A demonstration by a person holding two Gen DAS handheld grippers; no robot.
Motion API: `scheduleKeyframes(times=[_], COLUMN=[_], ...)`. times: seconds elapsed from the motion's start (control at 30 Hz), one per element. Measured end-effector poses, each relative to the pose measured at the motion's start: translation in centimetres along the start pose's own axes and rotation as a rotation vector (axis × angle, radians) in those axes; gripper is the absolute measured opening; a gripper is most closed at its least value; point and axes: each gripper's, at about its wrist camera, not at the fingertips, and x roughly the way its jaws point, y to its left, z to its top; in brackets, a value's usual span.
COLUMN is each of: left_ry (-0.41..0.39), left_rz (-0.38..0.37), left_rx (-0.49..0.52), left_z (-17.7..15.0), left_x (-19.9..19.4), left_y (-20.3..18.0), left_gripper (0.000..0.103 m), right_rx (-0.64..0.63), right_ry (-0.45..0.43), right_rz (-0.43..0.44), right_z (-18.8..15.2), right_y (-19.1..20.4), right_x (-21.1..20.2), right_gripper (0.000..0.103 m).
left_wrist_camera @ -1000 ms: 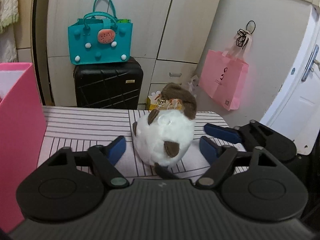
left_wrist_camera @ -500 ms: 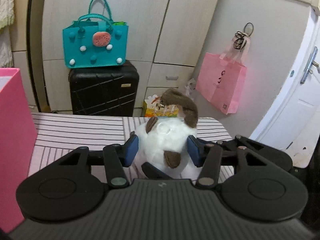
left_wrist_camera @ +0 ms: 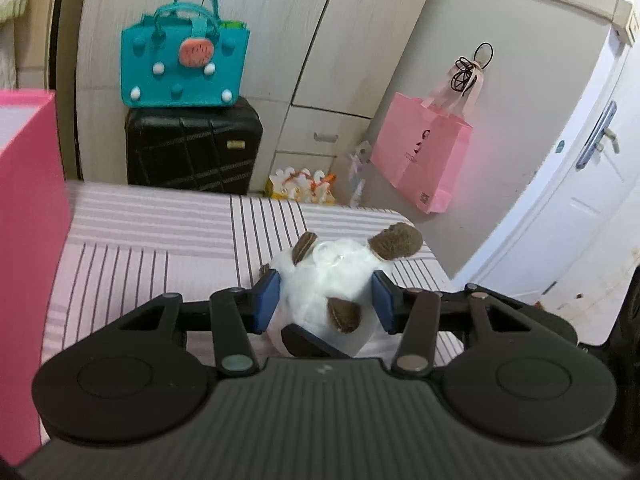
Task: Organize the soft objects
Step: 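Close the left tool on the white-brown plush while the right tool grips it too, then lift the white-brown plush with both tools and carry it over the box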
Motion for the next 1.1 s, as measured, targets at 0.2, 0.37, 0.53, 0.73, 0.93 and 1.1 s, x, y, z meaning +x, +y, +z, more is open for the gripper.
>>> scheduleKeyframes(times=[0.2, 0.37, 0.53, 0.73, 0.93, 1.1], left_ry=[0.012, 0.031, 0.010, 0.021, 0.036, 0.032], left_rz=[-0.067, -0.063, -0.082, -0.106, -0.107, -0.140], left_rx=[-0.014, 0.026, 0.064, 0.086, 0.072, 0.082], left_z=[-1.2, -1.8, -2.9, -4.0, -5.3, -5.7], left_x=[-2.4, -4.0, -6.5, -8.4, -9.6, -10.7], left_y=[0.8, 0.4, 0.1, 0.7, 1.0, 0.8], left_gripper=[0.047, 0.046, 0.046, 0.046, 0.046, 0.046], right_rx=[0.019, 0.082, 0.157, 0.228, 0.247, 0.243], right_ry=[-0.012, -0.030, -0.078, -0.107, -0.088, -0.083], right_rz=[-0.004, -0.018, -0.005, -0.008, -0.013, -0.026], right_z=[-1.0, -2.0, -3.1, -4.5, -5.3, -5.3], right_y=[1.6, 2.8, 3.6, 5.3, 6.6, 7.4], right_x=[-2.5, -4.0, -5.8, -7.3, -8.3, -9.2], right_gripper=[0.066, 0.066, 0.066, 0.066, 0.066, 0.066])
